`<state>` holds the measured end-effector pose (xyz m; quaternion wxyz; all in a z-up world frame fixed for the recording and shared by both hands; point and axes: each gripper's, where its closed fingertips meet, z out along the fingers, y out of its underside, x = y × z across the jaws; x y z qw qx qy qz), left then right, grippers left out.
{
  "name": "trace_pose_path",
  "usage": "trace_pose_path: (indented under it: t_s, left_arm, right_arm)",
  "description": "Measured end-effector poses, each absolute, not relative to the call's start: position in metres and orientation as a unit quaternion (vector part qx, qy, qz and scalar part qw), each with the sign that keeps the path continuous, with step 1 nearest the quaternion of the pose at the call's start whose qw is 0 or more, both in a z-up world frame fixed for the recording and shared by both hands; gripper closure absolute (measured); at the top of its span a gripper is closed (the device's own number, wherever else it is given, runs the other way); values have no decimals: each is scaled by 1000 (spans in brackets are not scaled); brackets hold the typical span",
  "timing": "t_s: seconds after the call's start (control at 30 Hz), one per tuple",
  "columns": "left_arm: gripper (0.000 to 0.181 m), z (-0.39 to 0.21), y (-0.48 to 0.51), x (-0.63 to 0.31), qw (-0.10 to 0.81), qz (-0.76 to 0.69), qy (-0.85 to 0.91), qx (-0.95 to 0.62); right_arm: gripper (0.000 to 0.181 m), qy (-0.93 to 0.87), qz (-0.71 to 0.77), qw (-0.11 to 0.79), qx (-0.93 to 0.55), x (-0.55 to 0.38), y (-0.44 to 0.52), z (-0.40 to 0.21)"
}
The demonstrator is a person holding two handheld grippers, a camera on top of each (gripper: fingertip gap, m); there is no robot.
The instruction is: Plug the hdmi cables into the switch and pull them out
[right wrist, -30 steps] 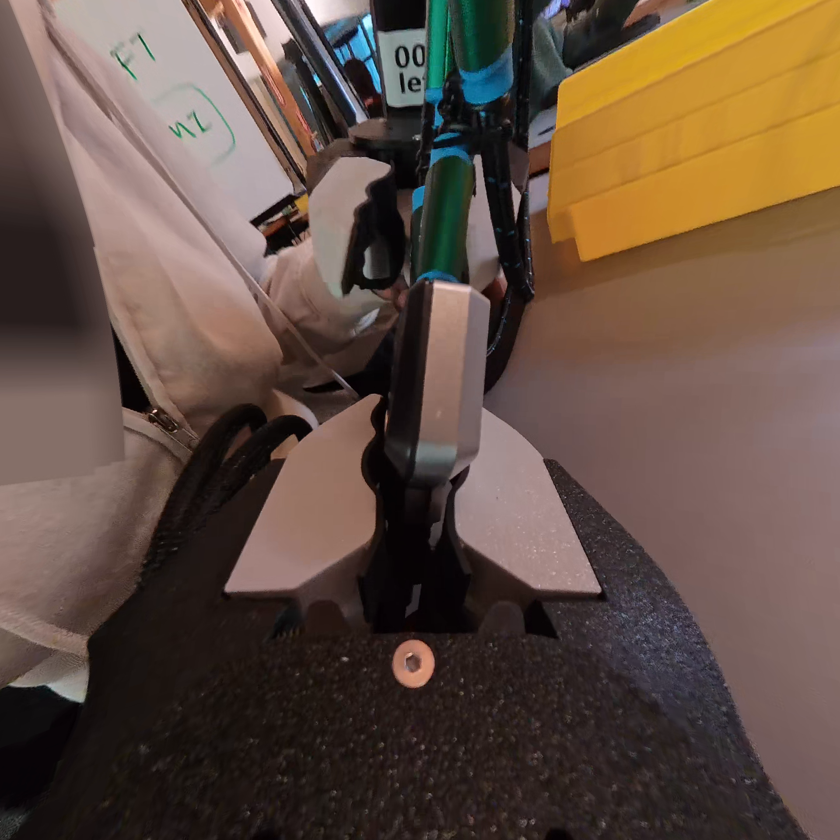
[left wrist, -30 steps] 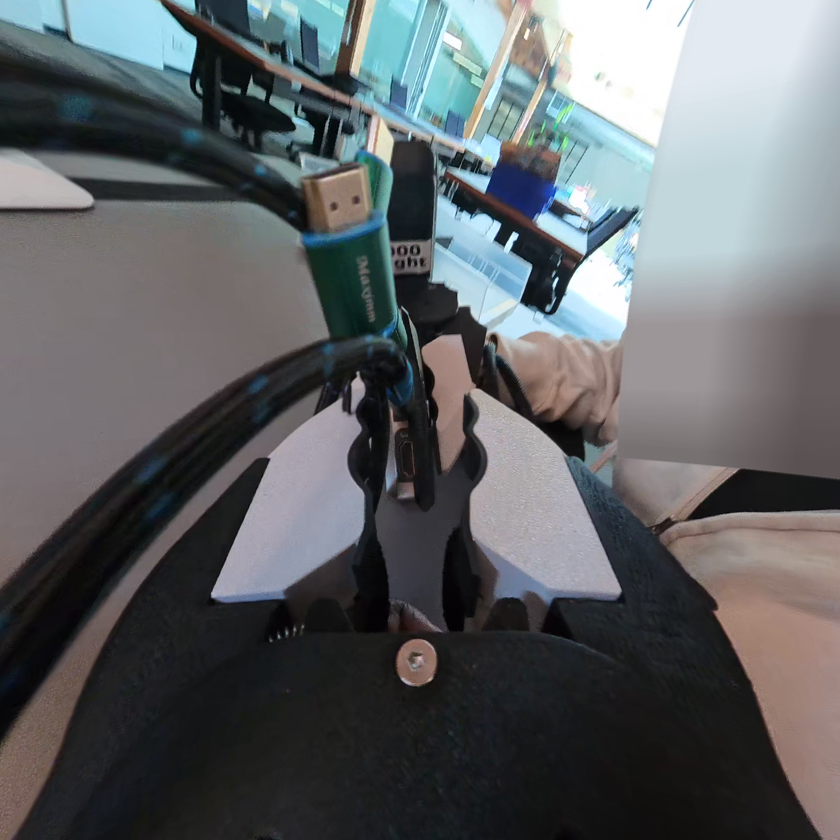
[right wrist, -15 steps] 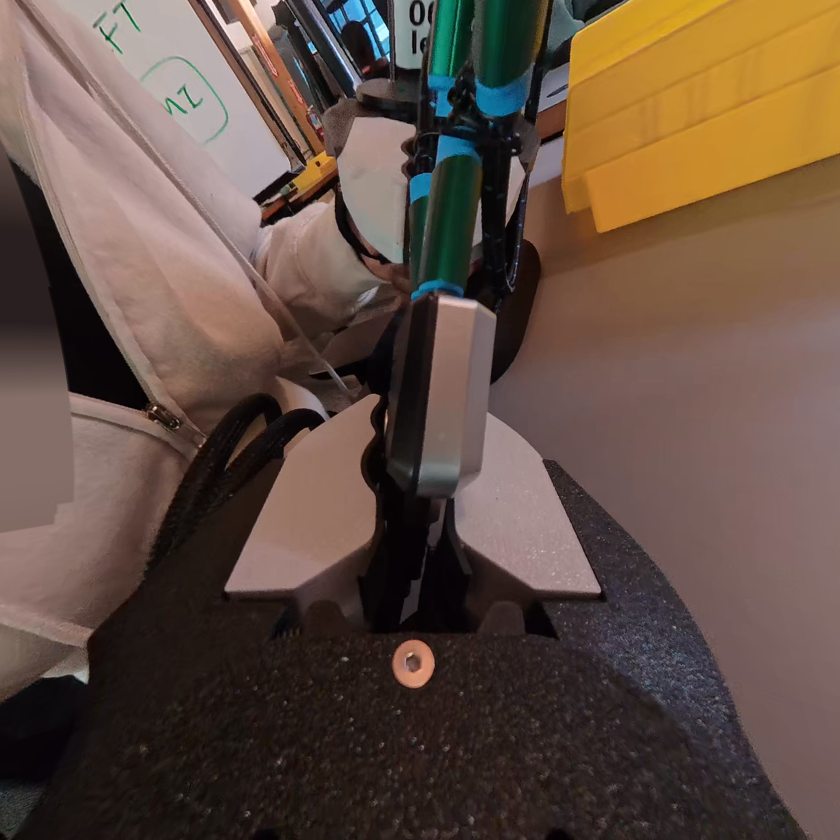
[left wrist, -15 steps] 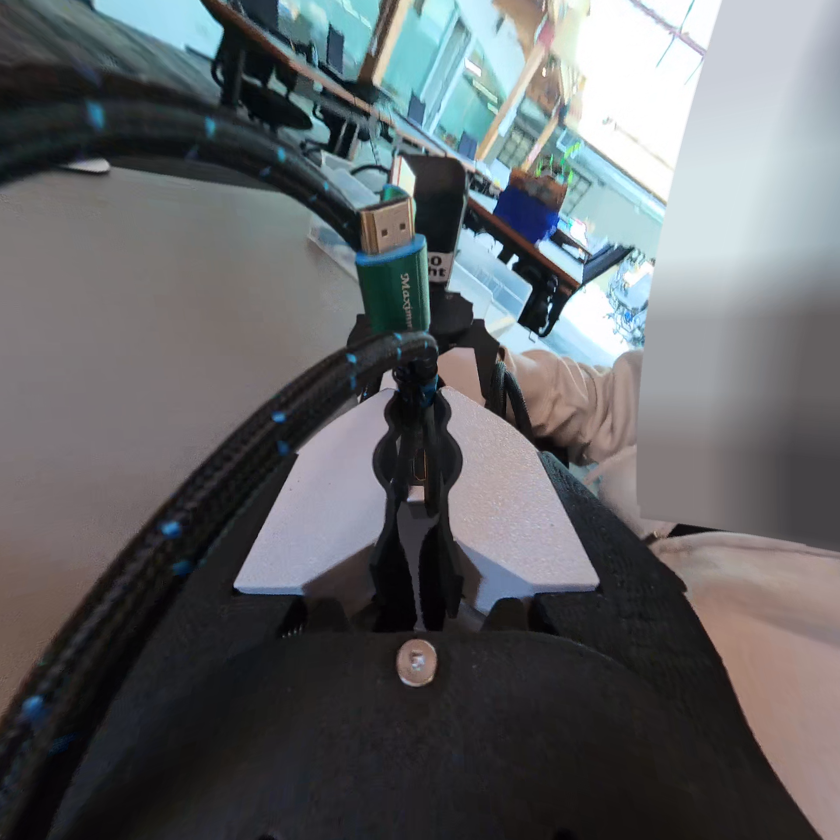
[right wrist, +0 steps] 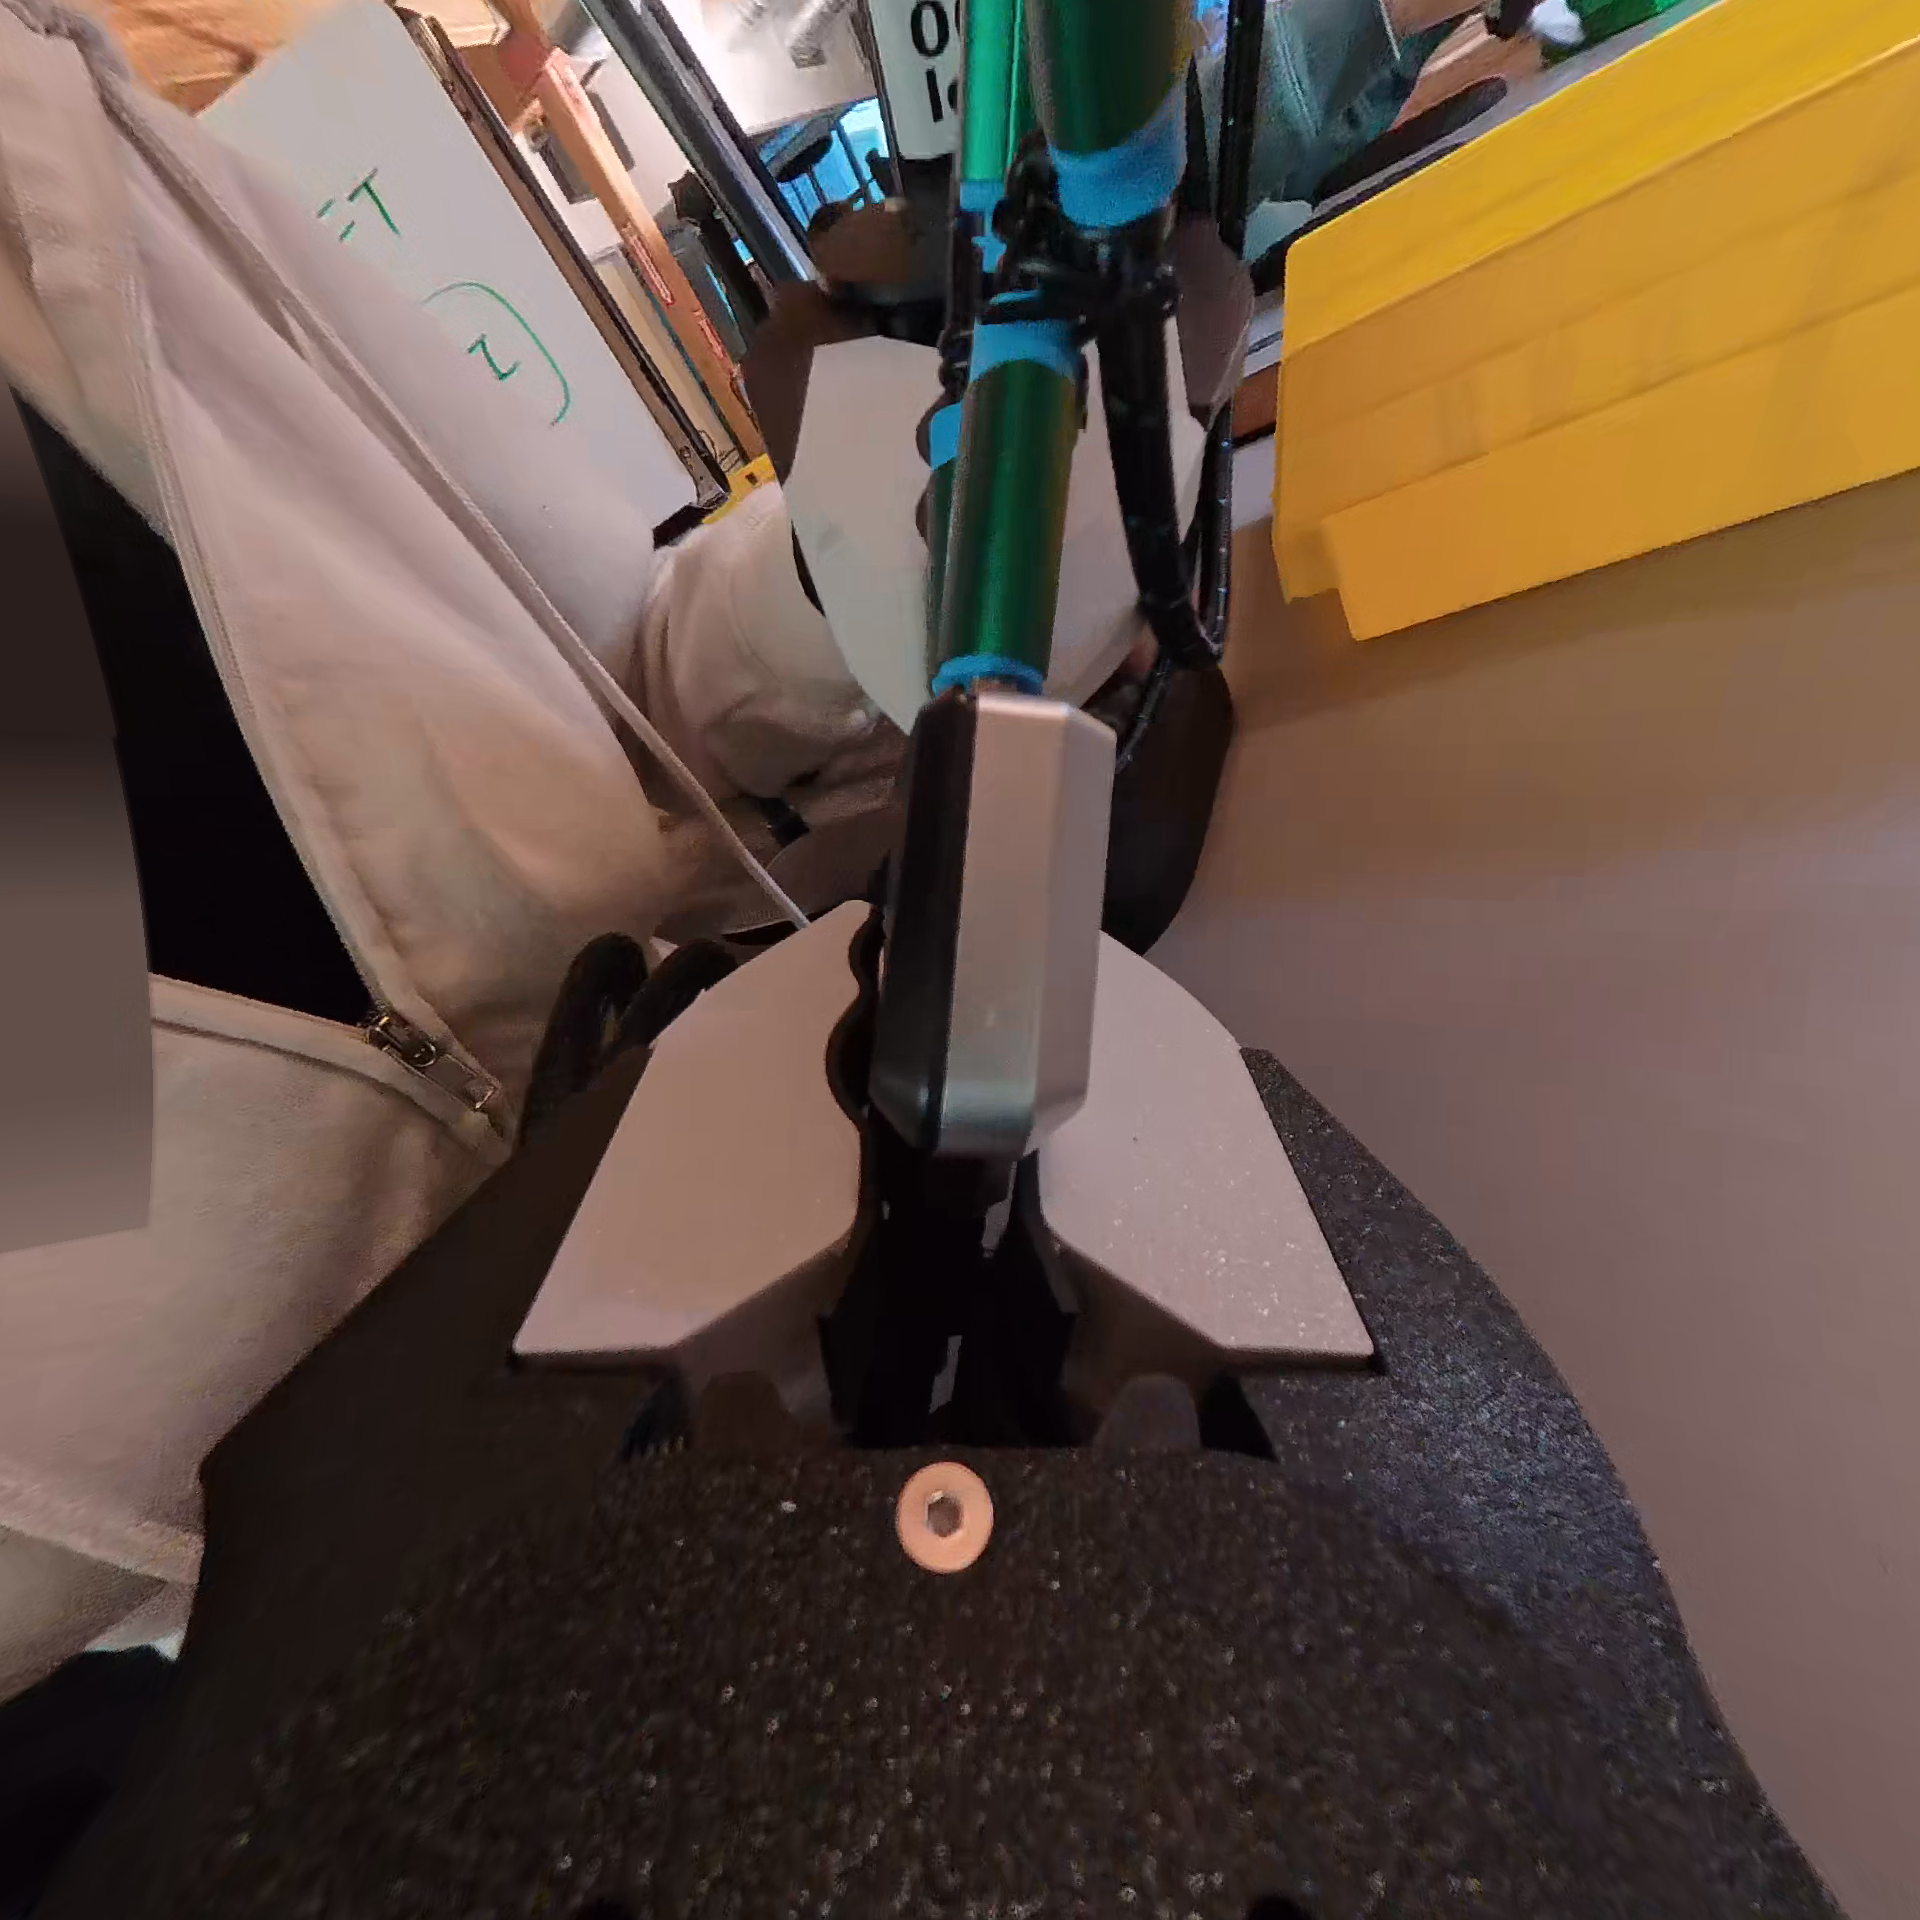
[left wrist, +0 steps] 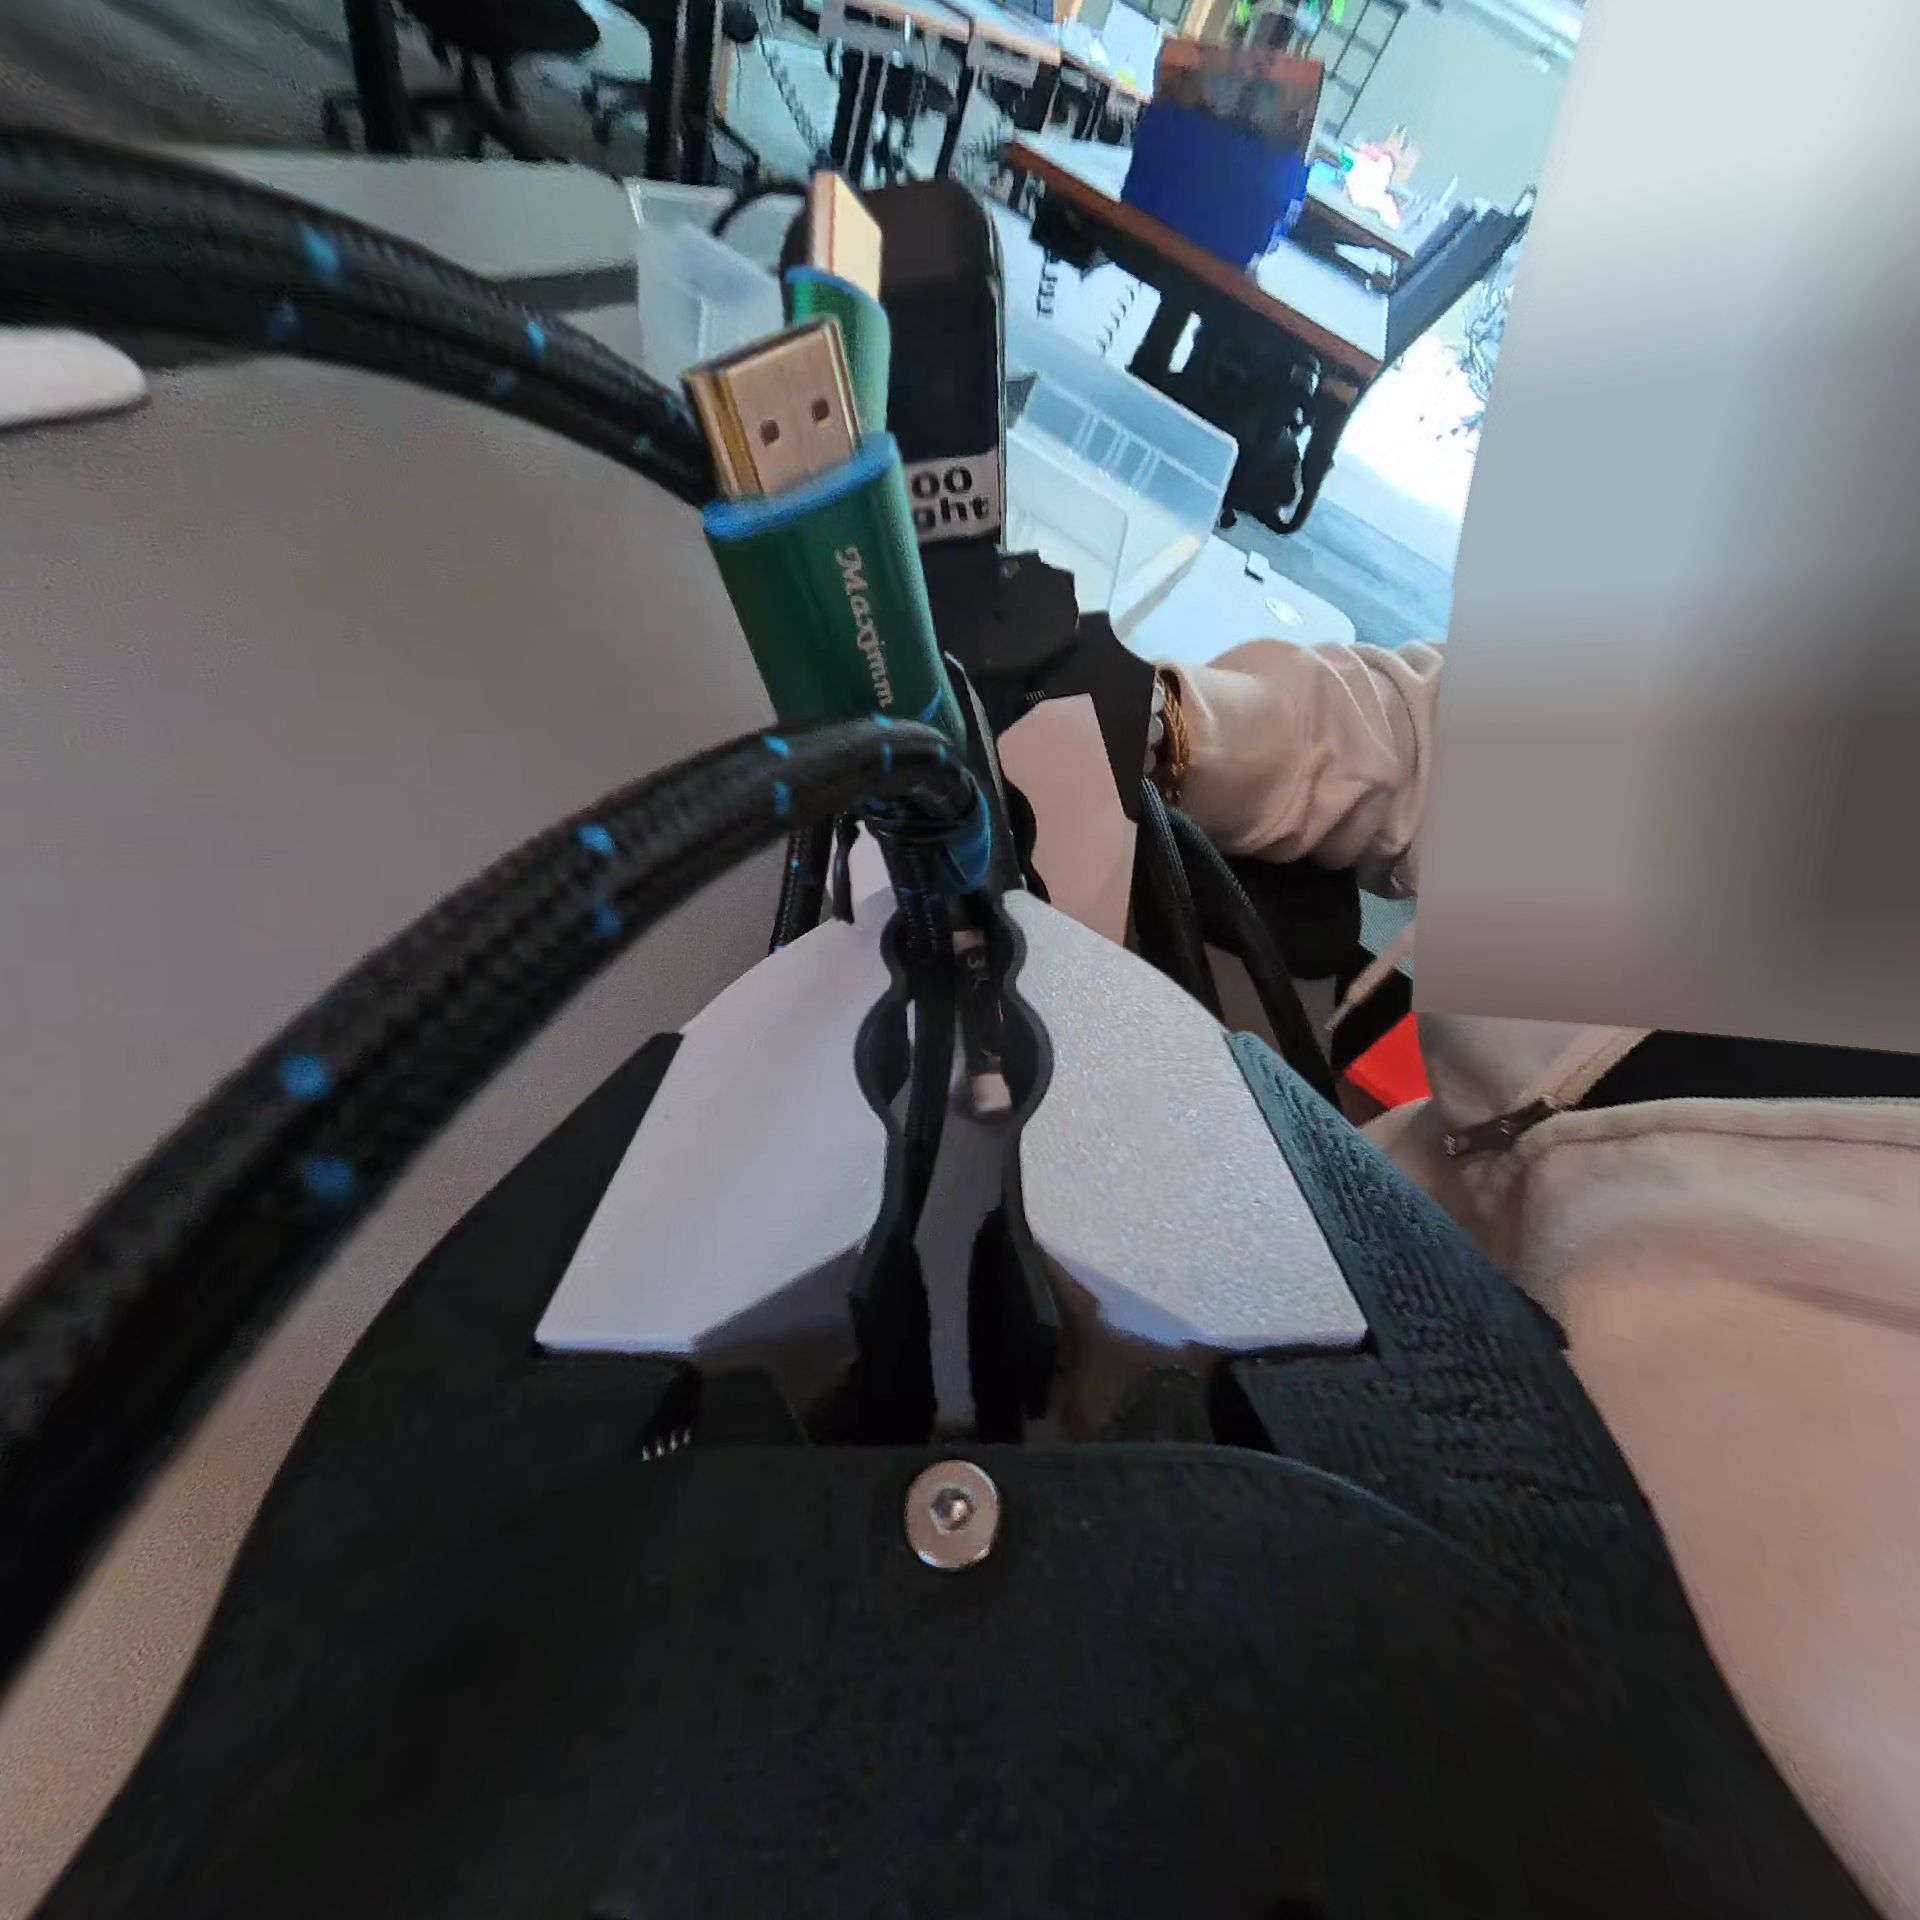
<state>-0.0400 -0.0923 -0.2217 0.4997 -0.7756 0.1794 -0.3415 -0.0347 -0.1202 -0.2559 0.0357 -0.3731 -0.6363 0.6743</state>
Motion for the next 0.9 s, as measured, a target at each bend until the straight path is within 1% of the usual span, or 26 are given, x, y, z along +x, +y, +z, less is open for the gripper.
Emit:
trace_pose_path:
  t_s: [0.1,0.13,0.2,0.27,0.3,0.4,0.5,0.6,0.73,0.9]
  left_arm:
    - [148,-207,-90,-38,543,-388,145,-730]
    - [147,-202,-89,-41,558,-393,133,-718]
    - [148,-198,-87,-43,578,-395,117,-705]
    - [163,-200,-83,-46,590,-382,101,-704]
    - [164,-199,-82,-46,596,-382,94,-700]
    - [166,-200,-82,-46,591,-414,57,-690]
    - [168,-204,-91,-43,541,-473,44,-694]
    - [168,-206,-90,-47,519,-468,53,-713]
    - [168,-221,-85,-50,482,-491,55,-724]
    - [168,-231,-75,-49,483,-452,70,-746]
  right_arm:
    - [158,-619,688,24,-378,-32,-118,-255]
    - [158,-616,689,24,-381,-32,-117,-255]
    - [158,-619,687,23,-380,-31,-118,-255]
    - [158,-621,687,20,-377,-31,-120,-256]
    - [158,-620,686,20,-379,-31,-121,-256]
    - [158,-631,674,27,-383,-31,-121,-259]
    - [158,-650,659,32,-378,-28,-126,-261]
    - [159,-629,673,15,-389,-34,-129,-260]
    - [159,-639,646,15,-417,-36,-121,-272]
    - [159,-613,656,1,-441,-39,-113,-277]
